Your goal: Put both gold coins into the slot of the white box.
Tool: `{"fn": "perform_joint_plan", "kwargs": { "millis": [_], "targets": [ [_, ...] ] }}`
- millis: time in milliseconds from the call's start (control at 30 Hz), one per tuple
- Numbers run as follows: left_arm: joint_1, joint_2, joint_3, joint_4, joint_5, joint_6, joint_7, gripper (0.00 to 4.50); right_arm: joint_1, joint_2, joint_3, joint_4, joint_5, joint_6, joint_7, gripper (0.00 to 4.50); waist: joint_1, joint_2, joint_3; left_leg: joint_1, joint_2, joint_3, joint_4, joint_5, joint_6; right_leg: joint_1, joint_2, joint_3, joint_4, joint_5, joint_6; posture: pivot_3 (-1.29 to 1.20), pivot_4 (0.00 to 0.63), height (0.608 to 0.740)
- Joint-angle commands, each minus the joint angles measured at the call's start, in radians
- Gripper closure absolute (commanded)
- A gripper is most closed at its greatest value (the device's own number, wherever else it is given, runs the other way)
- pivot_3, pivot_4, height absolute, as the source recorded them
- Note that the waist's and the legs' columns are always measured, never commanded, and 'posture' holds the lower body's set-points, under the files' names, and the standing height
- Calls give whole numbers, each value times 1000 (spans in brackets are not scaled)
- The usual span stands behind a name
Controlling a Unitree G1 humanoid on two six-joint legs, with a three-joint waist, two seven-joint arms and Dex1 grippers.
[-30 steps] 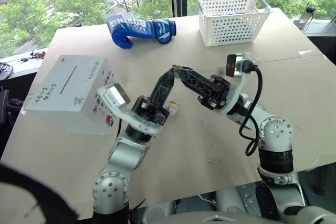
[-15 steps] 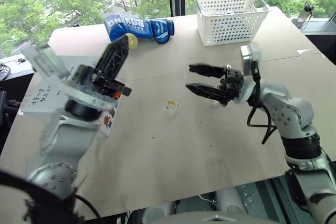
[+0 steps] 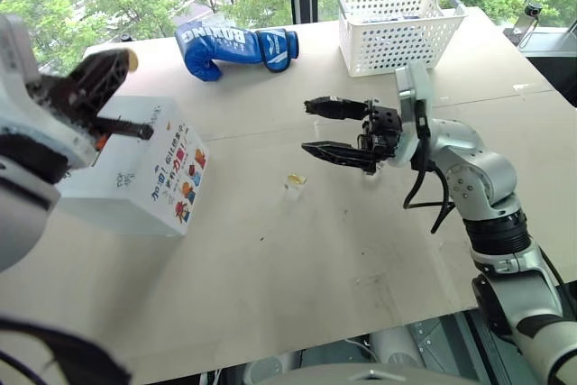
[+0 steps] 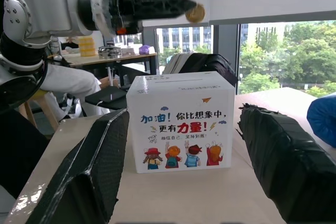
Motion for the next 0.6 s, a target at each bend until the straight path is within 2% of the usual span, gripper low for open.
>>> {"fn": "perform_joint_plan", "kwargs": {
  "millis": [33,300,600],
  "targets": [
    [89,-40,52,-12,157,8,-88,4500,-31,19,-12,-27,4,-13,8,885,0,0,0,0,0,1,-1,0,0,-1,0,1,0,0,0,0,150,721],
    [155,-185,57,5,320,-42,-212,4500,-25,19,-18,-44,7,-1,9,885,6,0,0,-1,0,1,-1,0,0,-1,-1,1,-1,0,0,0,150,721],
    [198,-255,66,64,433,-38,-299,4500,-27,25,-19,-39,7,-4,7,885,4,0,0,-1,1,1,-1,0,0,-1,0,1,-1,0,0,0,150,721]
  ]
}}
